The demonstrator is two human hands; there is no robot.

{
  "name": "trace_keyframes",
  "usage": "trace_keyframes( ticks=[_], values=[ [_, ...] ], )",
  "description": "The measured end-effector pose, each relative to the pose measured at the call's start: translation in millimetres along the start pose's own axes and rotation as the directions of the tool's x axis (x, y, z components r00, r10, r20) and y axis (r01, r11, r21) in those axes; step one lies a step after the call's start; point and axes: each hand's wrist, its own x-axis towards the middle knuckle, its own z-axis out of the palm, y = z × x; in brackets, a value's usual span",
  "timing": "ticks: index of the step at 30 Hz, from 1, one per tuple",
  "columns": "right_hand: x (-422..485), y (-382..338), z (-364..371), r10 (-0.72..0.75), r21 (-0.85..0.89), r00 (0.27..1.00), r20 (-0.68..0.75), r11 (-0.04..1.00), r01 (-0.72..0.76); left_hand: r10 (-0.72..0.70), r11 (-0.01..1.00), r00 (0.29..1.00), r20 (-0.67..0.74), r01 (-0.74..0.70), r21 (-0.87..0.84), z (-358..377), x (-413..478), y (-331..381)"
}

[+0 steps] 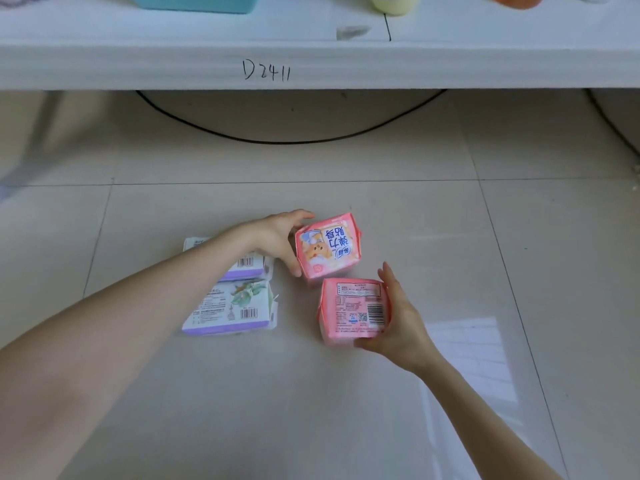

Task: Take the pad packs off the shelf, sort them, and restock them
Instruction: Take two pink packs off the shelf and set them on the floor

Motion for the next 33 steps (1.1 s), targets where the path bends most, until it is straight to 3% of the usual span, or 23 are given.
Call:
trace_keyframes(
  ticks=[5, 10, 13, 24, 29, 33],
  values=[
    [16, -4, 11, -0.009, 0.034, 0.997, 0.072, 0.999, 0.007, 0.039, 0.999, 0.999, 0.001, -0.039, 0.015, -8, 8, 12],
    [27, -19, 20, -0.062, 0.026, 0.990, 0.129, 0.998, 0.059, 0.058, 0.986, 0.998, 0.004, -0.058, 0.155, -13, 10, 18],
    [29, -24, 28, -0.087, 0.037, 0.989, 0.122, 0.996, 0.083, 0.054, 0.973, 0.999, -0.004, -0.052, 0.223, -16, 8, 17],
    [31, -30, 40, -0.083, 0.005, 0.993, 0.079, 0.997, 0.083, 0.034, 0.976, 0.999, -0.017, -0.030, 0.218, -18, -4, 9],
    [27, -33, 41, -0.051, -0.076, 0.998, 0.030, 0.996, 0.054, 0.036, 0.971, 0.997, -0.066, -0.020, 0.239, -13, -8, 7],
    [16, -40, 38, -0.024, -0.278, 1.000, -0.002, 0.960, 0.022, 0.077, 0.947, 0.977, -0.199, -0.010, 0.321, -3, -21, 7]
  ],
)
